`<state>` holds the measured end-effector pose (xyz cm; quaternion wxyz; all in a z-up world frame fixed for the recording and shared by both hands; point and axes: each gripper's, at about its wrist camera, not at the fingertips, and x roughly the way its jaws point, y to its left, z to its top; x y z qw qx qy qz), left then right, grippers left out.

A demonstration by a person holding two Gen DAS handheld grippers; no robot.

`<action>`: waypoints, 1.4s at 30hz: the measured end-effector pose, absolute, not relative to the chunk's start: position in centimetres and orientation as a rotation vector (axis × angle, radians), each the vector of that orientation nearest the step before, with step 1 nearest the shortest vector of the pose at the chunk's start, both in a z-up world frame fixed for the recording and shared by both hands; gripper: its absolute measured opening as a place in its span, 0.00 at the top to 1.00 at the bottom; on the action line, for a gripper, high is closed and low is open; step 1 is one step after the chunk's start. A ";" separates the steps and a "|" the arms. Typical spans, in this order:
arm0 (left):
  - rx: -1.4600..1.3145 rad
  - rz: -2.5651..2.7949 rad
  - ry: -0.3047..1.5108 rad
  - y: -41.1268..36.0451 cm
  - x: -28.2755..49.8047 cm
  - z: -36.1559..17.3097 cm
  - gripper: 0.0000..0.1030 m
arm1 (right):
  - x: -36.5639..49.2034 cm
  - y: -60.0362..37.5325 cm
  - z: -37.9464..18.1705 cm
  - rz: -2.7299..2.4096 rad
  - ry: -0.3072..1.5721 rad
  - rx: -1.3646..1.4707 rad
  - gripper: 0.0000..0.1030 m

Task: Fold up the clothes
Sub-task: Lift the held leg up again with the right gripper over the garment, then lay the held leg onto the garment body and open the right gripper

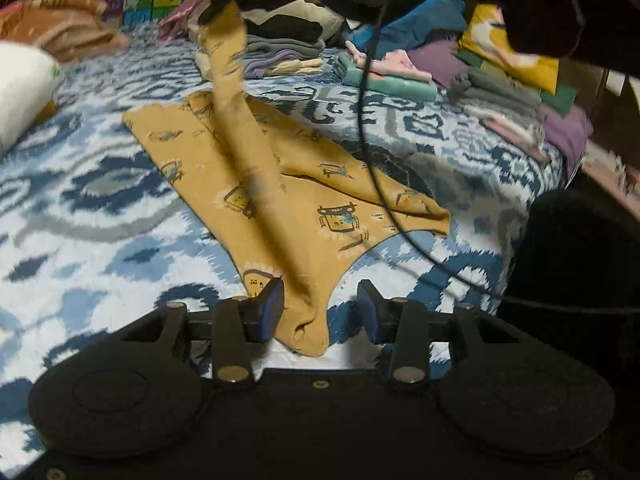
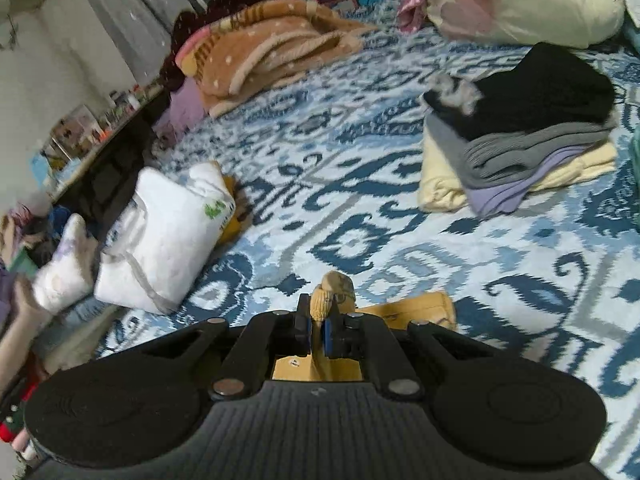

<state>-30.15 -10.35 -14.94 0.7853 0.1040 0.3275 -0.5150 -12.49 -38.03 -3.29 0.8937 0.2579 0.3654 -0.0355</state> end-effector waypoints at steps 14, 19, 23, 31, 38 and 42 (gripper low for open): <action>0.274 -1.164 0.677 -10.6 -30.2 -15.1 0.58 | -7.7 -34.3 -6.9 -0.037 0.805 0.482 0.56; 0.355 -1.155 0.633 -11.1 -31.1 -15.2 0.57 | -11.2 -35.8 -6.1 0.013 0.760 0.513 0.53; 0.384 -1.139 0.629 -11.2 -31.4 -15.2 0.56 | -16.5 -35.3 -6.2 0.140 0.729 0.406 0.55; 0.451 -1.110 0.624 -11.4 -32.6 -15.1 0.49 | -25.3 -29.0 -10.2 0.283 0.748 0.067 0.66; 0.315 -1.069 0.581 -7.5 -32.3 -12.8 0.49 | -31.3 -27.2 -11.4 0.220 0.696 0.000 0.66; 0.208 -1.039 0.499 -8.7 -31.8 -12.1 0.52 | -34.3 -29.8 -10.9 0.163 0.612 0.160 0.66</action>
